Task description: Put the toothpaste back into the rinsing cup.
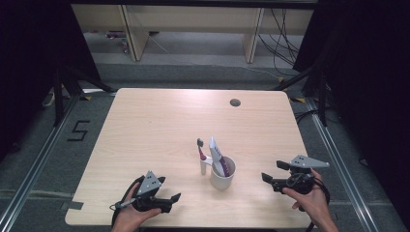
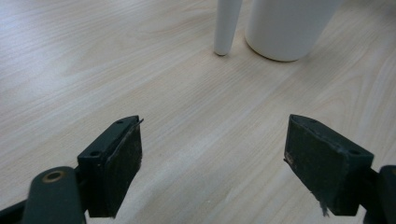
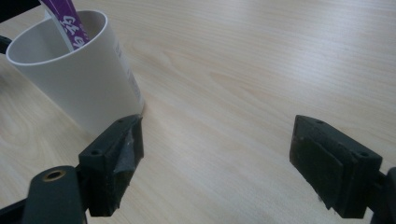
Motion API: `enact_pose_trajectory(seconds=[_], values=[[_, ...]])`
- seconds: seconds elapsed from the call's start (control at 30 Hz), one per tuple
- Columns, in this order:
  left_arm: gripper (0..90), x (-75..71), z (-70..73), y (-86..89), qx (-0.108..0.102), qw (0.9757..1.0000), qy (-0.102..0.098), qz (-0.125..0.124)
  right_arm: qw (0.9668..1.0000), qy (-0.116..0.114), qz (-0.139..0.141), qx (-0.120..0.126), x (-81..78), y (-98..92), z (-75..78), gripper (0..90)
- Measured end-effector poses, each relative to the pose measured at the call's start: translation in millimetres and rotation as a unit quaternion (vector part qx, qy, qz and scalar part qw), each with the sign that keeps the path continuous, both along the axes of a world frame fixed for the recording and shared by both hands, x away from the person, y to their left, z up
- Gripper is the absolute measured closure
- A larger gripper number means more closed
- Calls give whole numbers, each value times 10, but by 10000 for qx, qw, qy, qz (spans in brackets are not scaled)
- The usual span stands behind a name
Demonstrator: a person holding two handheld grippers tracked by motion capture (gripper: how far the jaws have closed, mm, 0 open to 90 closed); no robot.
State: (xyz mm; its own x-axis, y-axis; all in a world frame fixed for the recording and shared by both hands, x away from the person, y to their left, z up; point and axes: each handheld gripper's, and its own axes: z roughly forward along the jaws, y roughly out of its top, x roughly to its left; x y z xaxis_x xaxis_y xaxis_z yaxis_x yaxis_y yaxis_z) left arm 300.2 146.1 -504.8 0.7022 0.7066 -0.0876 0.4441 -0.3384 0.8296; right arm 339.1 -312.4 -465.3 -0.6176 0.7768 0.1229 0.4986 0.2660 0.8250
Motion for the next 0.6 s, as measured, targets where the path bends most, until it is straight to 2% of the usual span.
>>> enact_pose_trajectory(seconds=[0.03,0.1,0.13,0.2,0.27,0.3,0.4,0.43,0.47,0.5,0.53,0.57,0.6], values=[[185,-1,4,2,15,10000,27,-29,9999,57,-44,83,-19,16,-15,185],[185,-2,1,-2,-5,10000,25,-21,10000,-25,-21,45,-36,2,-30,185],[185,-2,0,-1,-3,10000,27,-24,9999,71,-47,56,-56,4,-39,184],[184,-5,0,-4,-22,10000,30,7,10000,-30,-15,13,-67,-7,-67,183],[184,-4,-2,-2,-18,10000,31,2,9999,147,-35,78,-108,-4,-80,180],[184,-4,-3,-3,-24,10000,33,2,10000,52,-25,72,-110,-9,-100,177],[184,-3,-7,-6,-27,10000,34,-10,9999,100,51,20,-142,-26,-120,171],[183,-4,-7,-8,-26,10000,35,-7,9998,174,10,85,-165,-15,-129,171],[184,-4,-7,-6,-10,10000,27,-16,9999,32,95,-61,-156,-39,-135,171],[183,-10,-5,-8,-4,10000,33,8,9999,136,51,52,-182,-24,-140,171],[183,-7,-5,-7,5,10000,18,-9,9999,60,89,-28,-184,-37,-140,171],[183,-7,-9,-10,-20,10000,1,-5,9997,218,46,37,-211,-26,-141,171],[183,-8,-6,-9,-1,10000,21,-11,9999,68,113,-60,-201,-45,-153,171]])
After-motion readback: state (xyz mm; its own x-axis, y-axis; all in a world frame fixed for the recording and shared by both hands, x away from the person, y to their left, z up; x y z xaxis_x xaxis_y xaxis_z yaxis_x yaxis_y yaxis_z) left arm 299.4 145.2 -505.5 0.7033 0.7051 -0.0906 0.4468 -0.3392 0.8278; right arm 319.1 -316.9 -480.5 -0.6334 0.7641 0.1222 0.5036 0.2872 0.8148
